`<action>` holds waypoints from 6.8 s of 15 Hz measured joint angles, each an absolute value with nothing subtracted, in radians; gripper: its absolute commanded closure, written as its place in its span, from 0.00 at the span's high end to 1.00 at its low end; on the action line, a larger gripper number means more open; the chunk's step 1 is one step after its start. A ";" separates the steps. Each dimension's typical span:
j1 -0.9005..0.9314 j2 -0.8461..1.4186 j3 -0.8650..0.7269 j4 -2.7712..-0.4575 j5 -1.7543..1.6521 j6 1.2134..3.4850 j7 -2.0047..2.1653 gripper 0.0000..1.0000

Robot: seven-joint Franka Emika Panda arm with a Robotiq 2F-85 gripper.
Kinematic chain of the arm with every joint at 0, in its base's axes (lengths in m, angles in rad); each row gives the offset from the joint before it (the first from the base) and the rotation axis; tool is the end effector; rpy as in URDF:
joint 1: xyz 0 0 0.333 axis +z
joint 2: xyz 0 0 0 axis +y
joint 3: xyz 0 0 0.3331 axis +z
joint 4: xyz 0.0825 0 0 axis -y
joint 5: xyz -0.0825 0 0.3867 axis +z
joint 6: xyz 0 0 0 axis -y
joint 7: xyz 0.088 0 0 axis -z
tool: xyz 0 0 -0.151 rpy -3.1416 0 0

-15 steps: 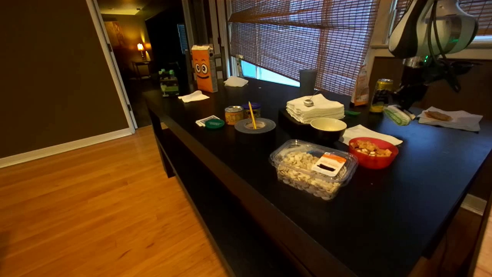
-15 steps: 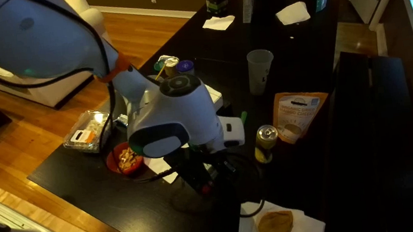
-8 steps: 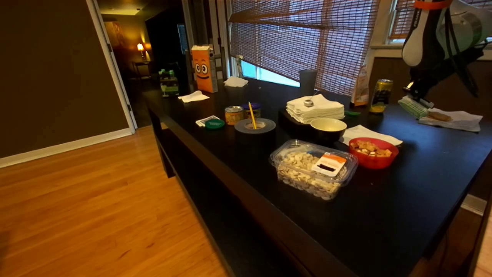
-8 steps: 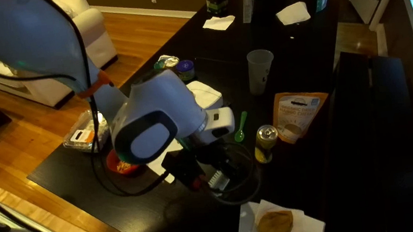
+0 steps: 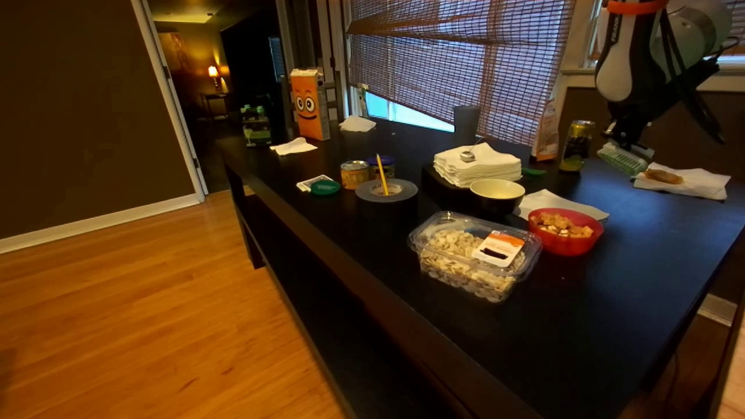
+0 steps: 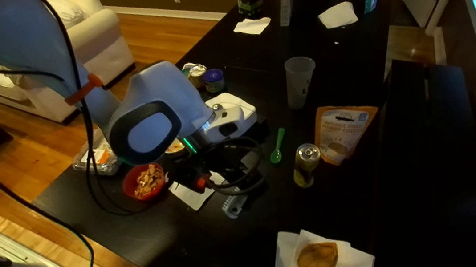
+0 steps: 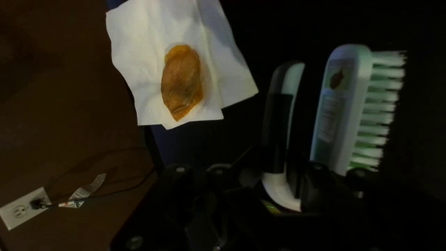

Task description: Correctly position the brush that is on the table

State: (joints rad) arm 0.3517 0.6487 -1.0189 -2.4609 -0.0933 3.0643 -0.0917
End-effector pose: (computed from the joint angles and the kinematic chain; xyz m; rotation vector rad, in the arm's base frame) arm 0.3844 -0.3519 0.1637 2.5222 -0.4001 0.0083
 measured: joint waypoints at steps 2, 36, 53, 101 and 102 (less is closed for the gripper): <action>0.349 0.649 -1.022 -2.461 -0.093 3.063 -0.092 0.06; 0.803 1.490 -1.071 -2.262 -0.096 2.851 0.459 0.06; 0.784 1.489 -1.039 -2.236 -0.114 2.850 0.459 0.94; -0.501 0.331 -0.192 -2.337 0.094 2.575 -1.074 1.00; -0.534 0.335 -0.164 -2.319 0.152 2.527 -1.132 1.00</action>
State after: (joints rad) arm -0.5344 0.3346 -0.1638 -2.3189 0.1522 2.5273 -1.1320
